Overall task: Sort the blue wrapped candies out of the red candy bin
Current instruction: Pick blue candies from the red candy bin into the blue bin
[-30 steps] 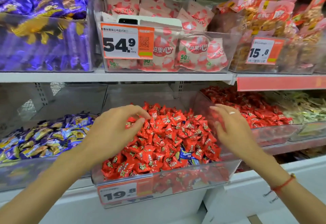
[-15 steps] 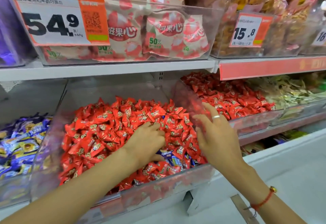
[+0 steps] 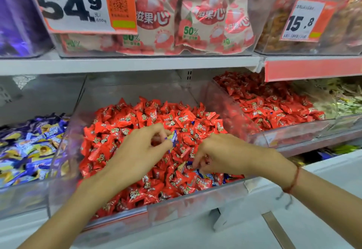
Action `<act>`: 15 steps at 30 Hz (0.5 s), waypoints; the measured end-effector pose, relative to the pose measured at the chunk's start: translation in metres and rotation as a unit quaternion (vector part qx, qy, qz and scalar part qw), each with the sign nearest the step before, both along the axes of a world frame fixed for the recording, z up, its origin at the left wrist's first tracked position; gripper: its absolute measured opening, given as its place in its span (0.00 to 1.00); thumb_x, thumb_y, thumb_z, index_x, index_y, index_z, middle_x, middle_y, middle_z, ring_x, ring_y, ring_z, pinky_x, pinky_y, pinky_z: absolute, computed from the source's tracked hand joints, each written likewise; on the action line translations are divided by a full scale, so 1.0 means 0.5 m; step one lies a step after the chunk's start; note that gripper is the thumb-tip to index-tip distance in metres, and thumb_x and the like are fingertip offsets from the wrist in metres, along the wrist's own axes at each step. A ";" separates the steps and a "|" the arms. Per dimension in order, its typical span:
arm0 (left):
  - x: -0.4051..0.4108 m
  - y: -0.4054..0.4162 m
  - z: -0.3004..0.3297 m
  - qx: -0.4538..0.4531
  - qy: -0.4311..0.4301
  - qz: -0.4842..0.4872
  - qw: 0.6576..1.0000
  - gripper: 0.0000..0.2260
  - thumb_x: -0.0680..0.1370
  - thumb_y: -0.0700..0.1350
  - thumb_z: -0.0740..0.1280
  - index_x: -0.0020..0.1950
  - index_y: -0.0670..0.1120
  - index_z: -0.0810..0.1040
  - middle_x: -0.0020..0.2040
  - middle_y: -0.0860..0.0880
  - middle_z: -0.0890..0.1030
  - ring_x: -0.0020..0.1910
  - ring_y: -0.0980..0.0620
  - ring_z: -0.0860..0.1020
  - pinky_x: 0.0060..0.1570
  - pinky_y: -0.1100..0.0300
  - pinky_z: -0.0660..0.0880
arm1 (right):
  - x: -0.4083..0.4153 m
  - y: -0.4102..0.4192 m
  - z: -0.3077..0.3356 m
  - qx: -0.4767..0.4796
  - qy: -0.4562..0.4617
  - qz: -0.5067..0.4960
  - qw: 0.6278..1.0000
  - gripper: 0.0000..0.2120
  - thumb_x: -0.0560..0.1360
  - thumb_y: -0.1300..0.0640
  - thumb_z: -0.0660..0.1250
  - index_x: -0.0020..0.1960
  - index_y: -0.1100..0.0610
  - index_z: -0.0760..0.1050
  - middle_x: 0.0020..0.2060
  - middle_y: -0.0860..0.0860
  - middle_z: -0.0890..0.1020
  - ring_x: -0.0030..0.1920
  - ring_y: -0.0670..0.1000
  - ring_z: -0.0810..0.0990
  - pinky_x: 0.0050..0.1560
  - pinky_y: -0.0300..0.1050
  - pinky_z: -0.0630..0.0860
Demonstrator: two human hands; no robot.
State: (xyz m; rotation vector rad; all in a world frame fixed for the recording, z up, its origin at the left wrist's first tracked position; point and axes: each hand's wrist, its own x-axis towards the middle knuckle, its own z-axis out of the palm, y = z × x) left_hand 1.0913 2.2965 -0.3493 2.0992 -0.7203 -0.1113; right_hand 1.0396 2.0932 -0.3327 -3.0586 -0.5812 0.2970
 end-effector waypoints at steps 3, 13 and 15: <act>-0.014 -0.005 0.009 -0.079 0.109 -0.003 0.991 0.10 0.72 0.50 0.65 0.31 0.52 0.71 0.35 0.55 0.81 0.39 0.56 0.80 0.47 0.49 0.79 | 0.025 0.020 -0.021 -0.046 0.055 -0.006 0.997 0.16 0.70 0.43 0.73 0.55 0.49 0.82 0.31 0.43 0.78 0.36 0.45 0.71 0.34 0.41 0.67; -0.012 -0.010 0.044 -0.298 0.380 0.054 0.874 0.09 0.80 0.36 0.62 0.59 0.44 0.75 0.47 0.42 0.85 0.47 0.49 0.85 0.39 0.59 0.82 | 0.031 -0.012 0.029 0.056 0.055 -0.104 0.992 0.11 0.73 0.47 0.72 0.48 0.55 0.82 0.38 0.44 0.81 0.40 0.39 0.78 0.43 0.37 0.74; -0.017 -0.014 0.049 -0.355 0.452 0.047 0.817 0.11 0.81 0.36 0.60 0.63 0.42 0.74 0.51 0.40 0.84 0.51 0.47 0.84 0.42 0.57 0.82 | 0.012 -0.009 0.051 0.253 0.007 -0.152 0.955 0.09 0.74 0.49 0.70 0.47 0.56 0.80 0.35 0.44 0.81 0.37 0.38 0.80 0.39 0.31 0.73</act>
